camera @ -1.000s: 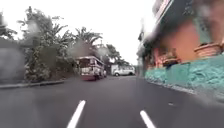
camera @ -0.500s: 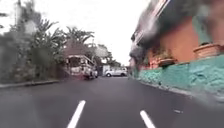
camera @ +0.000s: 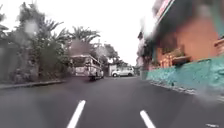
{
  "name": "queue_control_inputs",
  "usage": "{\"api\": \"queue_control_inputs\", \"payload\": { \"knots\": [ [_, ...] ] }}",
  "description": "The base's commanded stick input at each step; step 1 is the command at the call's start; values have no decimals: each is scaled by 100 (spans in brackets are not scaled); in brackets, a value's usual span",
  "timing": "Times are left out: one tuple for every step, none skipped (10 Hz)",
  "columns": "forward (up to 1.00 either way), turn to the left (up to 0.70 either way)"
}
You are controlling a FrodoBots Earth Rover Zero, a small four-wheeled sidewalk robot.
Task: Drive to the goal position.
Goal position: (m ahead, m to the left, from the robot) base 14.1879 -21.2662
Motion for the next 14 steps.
{"api": "queue_control_inputs", "payload": {
  "knots": [
    [100,-15],
    [100,-32],
    [100,-40],
    [100,-40],
    [100,-40],
    [100,-40],
    [100,-40],
    [100,-40],
    [100,-17],
    [100,6],
    [100,6],
    [100,1],
    [100,0],
    [100,0]
  ]
}}
